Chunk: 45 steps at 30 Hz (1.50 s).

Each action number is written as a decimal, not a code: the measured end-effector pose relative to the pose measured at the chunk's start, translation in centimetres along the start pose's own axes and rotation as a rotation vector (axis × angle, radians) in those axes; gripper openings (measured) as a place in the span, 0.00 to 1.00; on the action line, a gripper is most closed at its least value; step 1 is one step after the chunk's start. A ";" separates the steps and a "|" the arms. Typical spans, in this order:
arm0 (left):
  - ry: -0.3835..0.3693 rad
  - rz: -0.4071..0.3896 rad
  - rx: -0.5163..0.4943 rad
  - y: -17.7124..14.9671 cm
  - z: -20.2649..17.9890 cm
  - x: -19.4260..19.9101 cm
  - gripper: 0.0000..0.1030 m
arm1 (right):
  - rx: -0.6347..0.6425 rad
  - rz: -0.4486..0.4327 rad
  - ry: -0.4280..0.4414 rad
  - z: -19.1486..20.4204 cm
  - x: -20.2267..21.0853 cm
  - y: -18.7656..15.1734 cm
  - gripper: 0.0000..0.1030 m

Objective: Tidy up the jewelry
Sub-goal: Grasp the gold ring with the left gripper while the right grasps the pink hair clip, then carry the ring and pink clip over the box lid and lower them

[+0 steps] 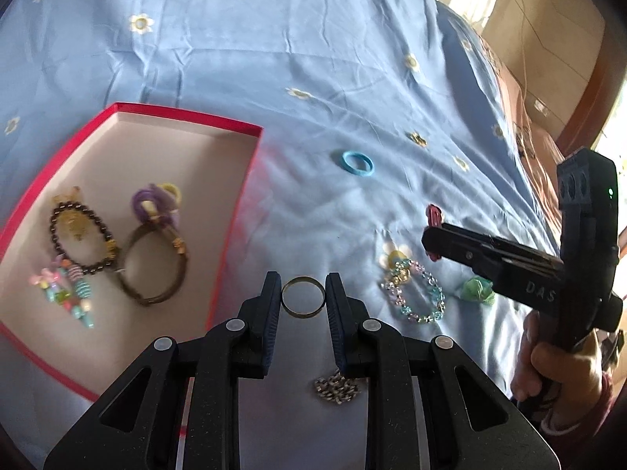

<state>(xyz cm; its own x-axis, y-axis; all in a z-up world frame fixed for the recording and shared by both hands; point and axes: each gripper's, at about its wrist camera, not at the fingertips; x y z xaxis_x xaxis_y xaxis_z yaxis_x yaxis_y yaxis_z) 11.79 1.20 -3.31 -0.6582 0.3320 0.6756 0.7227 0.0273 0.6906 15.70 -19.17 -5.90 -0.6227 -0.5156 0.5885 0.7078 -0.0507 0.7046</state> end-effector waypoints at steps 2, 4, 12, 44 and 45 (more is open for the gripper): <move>0.007 -0.010 0.014 0.0 0.5 0.5 0.21 | 0.011 0.000 0.011 0.7 0.1 0.0 0.36; 0.012 -0.016 0.023 0.0 0.9 0.9 0.21 | 0.023 0.000 0.021 1.5 0.1 0.0 0.36; 0.035 -0.049 0.062 0.1 2.8 2.6 0.21 | 0.065 0.009 0.062 4.3 0.0 0.0 0.36; 0.155 -0.124 0.194 -0.3 11.5 7.0 0.21 | 0.204 0.065 0.188 13.8 -4.2 0.9 0.36; 0.158 -0.124 0.197 -0.3 11.8 7.0 0.21 | 0.208 0.068 0.192 14.1 -4.4 0.9 0.36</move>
<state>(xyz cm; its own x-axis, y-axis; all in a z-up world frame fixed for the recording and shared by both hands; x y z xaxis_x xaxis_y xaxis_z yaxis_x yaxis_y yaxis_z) 9.45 14.61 -1.86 -0.7577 0.1638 0.6317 0.6514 0.2467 0.7175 14.40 -4.89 -2.27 -0.4877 -0.6655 0.5650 0.6499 0.1553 0.7439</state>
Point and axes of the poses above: each gripper's, at about its wrist camera, not at the fingertips, and x roughly against the way its jaws point, z to its left, y to its top, and after that the axes turned 6 degrees about -z, right-handed
